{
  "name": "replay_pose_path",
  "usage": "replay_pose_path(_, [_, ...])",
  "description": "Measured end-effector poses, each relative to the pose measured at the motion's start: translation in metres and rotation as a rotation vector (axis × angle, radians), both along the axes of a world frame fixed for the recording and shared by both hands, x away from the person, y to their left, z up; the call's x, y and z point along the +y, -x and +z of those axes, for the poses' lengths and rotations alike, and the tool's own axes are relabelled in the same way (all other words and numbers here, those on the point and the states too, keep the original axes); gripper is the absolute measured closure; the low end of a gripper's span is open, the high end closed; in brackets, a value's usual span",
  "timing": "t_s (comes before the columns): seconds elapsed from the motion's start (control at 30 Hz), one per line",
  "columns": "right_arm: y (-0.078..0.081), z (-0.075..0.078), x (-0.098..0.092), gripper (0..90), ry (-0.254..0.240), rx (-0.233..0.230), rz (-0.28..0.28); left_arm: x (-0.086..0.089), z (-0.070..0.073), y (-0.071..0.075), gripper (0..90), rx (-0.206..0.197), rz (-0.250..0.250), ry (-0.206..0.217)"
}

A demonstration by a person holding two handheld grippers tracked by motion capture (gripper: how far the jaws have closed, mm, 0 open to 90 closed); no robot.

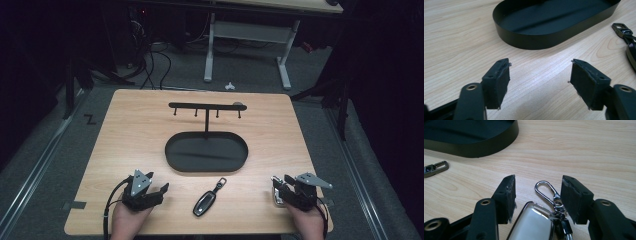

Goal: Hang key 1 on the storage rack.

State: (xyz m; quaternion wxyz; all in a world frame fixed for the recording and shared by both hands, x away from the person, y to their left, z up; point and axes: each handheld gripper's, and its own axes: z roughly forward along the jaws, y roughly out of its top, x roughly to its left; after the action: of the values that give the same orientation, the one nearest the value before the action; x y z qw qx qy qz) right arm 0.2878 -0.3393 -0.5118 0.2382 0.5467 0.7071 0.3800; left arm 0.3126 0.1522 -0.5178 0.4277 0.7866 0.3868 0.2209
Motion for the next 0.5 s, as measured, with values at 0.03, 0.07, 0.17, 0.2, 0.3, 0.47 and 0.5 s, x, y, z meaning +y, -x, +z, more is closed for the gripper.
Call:
replay_pose_path(0.03, [-0.0003, -0.0004, 0.0004, 46.7, 0.002, -0.002, 0.003, 0.0008, 0.0002, -0.0003, 29.7, 0.002, 0.002, -0.002])
replay_pose_path(0.07, [-0.0002, -0.0006, 0.0014, 46.8, 0.001, 0.003, 0.002, 0.001, 0.0001, -0.0004, 28.3, 0.001, 0.005, -0.003])
replay_pose_path(0.17, [-0.0009, -0.001, 0.0017, 46.9, 0.003, 0.001, 0.006, 0.0017, -0.0003, -0.0004, 25.9, 0.001, 0.016, -0.008])
replay_pose_path(0.2, [-0.0009, -0.0008, 0.0016, 47.2, 0.0, 0.002, 0.004, 0.0019, -0.0005, -0.0002, 24.3, 0.0, 0.02, -0.009])
replay_pose_path(0.3, [-0.0011, -0.0008, 0.001, 48.3, -0.001, -0.004, 0.006, 0.0021, -0.0006, 0.0, 23.4, -0.004, 0.023, -0.009])
replay_pose_path(0.47, [0.0016, 0.002, 0.0016, 73.4, 0.007, -0.009, 0.001, 0.0025, -0.0009, -0.0004, 21.7, -0.002, 0.027, -0.01])
replay_pose_path(0.5, [0.0029, 0.0057, 0.0002, 84.1, 0.0, -0.02, -0.001, 0.0026, -0.0013, -0.0007, 20.8, -0.002, 0.028, -0.01])
